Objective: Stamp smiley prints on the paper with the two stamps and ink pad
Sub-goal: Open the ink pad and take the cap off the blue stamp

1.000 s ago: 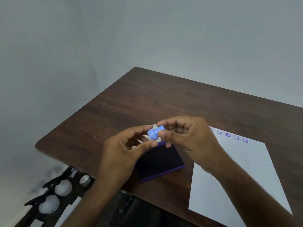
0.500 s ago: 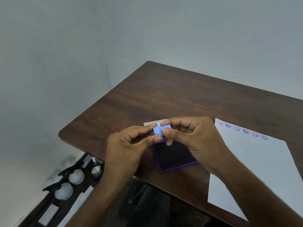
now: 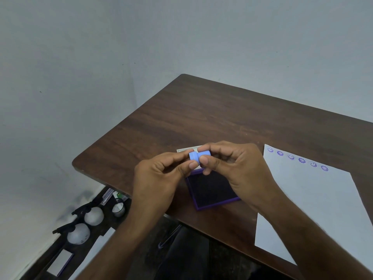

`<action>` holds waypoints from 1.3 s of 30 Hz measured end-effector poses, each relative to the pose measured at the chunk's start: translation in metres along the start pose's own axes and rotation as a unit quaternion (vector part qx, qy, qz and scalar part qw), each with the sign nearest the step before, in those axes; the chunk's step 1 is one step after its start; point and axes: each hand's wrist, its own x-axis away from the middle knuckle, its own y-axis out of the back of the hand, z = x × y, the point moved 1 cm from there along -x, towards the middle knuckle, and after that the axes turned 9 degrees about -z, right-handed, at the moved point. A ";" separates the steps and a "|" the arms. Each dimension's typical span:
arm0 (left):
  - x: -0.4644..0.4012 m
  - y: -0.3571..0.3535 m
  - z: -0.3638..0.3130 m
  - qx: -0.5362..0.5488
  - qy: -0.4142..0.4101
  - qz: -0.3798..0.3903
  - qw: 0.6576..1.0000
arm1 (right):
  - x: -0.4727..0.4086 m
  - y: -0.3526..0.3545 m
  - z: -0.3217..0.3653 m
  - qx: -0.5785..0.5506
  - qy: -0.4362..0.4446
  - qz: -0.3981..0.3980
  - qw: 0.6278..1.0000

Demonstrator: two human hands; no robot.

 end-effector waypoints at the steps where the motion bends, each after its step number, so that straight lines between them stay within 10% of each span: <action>1: -0.001 0.000 0.000 0.000 0.003 0.001 1.000 | 0.000 0.000 0.000 -0.001 0.000 0.001 1.000; 18: -0.005 -0.004 0.002 0.136 0.178 0.058 0.973 | -0.002 0.003 -0.007 0.031 0.018 -0.027 0.999; 25: -0.003 0.011 0.010 0.162 0.169 0.056 0.971 | 0.007 0.006 -0.012 -0.258 -0.148 -0.035 0.954; 39: -0.017 0.032 0.029 -0.250 0.036 0.029 0.967 | 0.015 -0.001 -0.001 -0.477 -0.245 0.012 0.844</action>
